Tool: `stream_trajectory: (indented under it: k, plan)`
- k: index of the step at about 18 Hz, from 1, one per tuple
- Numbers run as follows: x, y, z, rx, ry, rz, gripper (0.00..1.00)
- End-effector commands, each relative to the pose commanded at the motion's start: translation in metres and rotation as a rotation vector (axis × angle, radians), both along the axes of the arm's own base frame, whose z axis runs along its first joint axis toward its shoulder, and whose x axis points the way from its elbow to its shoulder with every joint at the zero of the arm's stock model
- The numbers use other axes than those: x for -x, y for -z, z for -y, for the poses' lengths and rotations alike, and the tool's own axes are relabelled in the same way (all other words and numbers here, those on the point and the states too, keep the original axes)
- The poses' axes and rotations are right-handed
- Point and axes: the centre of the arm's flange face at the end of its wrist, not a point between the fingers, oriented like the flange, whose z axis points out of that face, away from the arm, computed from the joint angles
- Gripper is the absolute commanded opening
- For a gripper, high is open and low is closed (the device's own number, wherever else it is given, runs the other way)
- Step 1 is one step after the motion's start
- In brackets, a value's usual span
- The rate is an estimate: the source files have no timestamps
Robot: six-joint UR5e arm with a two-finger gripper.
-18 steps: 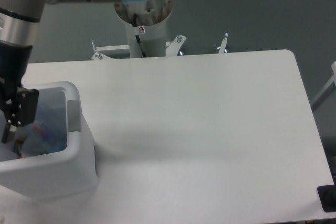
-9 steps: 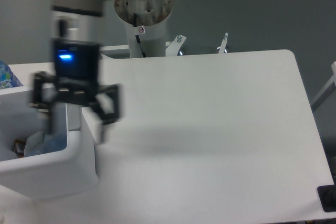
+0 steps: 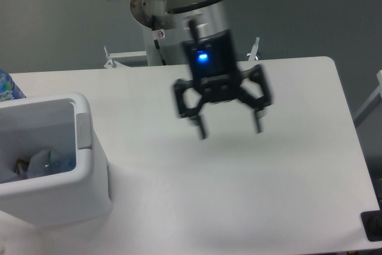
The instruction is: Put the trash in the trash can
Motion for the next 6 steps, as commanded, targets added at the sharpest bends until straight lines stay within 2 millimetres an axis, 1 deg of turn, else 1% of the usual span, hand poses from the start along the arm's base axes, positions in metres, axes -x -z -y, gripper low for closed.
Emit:
stream_trajectory:
  k: [1, 3, 4, 6]
  plan:
    - [-0.005, 0.002, 0.012, 0.048, 0.049, -0.004, 1.00]
    - [-0.004, 0.007, 0.040, 0.122, 0.117, -0.019, 1.00]
    - [-0.005, 0.010, 0.046, 0.145, 0.141, -0.019, 1.00]
    - [-0.007, 0.011, 0.049, 0.155, 0.148, -0.015, 1.00]
